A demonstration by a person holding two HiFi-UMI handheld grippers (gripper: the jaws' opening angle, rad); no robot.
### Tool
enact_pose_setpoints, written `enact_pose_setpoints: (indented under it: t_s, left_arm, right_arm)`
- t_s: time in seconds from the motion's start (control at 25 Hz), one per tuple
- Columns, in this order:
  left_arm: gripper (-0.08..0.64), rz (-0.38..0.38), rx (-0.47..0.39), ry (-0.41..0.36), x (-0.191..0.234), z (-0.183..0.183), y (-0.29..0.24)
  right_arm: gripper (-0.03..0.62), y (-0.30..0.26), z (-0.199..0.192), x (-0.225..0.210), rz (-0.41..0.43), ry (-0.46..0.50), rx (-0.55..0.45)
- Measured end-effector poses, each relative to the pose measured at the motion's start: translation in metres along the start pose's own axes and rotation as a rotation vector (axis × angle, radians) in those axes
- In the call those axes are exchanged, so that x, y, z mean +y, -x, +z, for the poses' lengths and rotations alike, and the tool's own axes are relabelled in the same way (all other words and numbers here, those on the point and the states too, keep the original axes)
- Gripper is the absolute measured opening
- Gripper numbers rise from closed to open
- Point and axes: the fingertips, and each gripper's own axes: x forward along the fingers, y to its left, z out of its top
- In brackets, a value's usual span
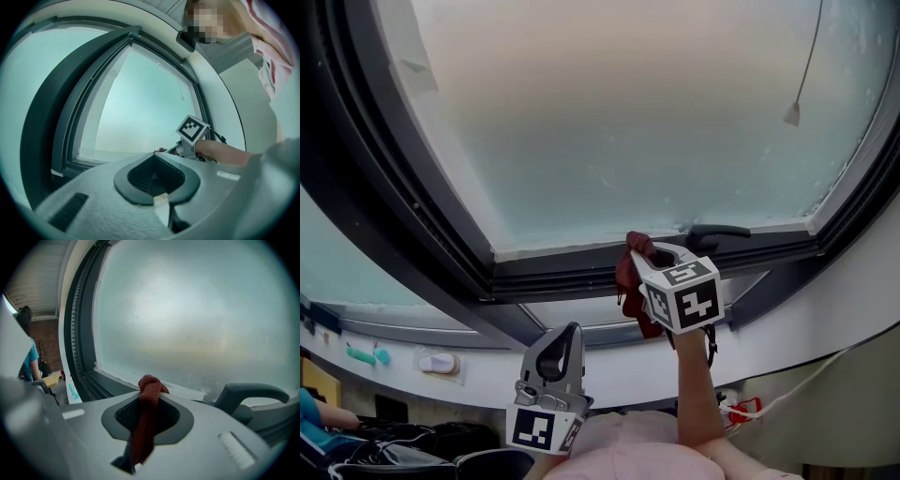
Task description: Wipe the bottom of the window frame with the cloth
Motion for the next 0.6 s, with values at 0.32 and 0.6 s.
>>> enact_pose_setpoints:
  t_s: [0.32, 0.6]
  left_arm:
    - [0.000, -0.010, 0.003, 0.006, 0.000, -0.001, 0.001]
    - [0.000, -0.003, 0.004, 0.011, 0.003, -0.001, 0.004]
  right_arm:
    - [0.055, 0.004, -0.002, -0.008, -0.049, 0.017, 0.009]
    - [0.055, 0.007, -0.004, -0.015, -0.056, -0.010, 0.000]
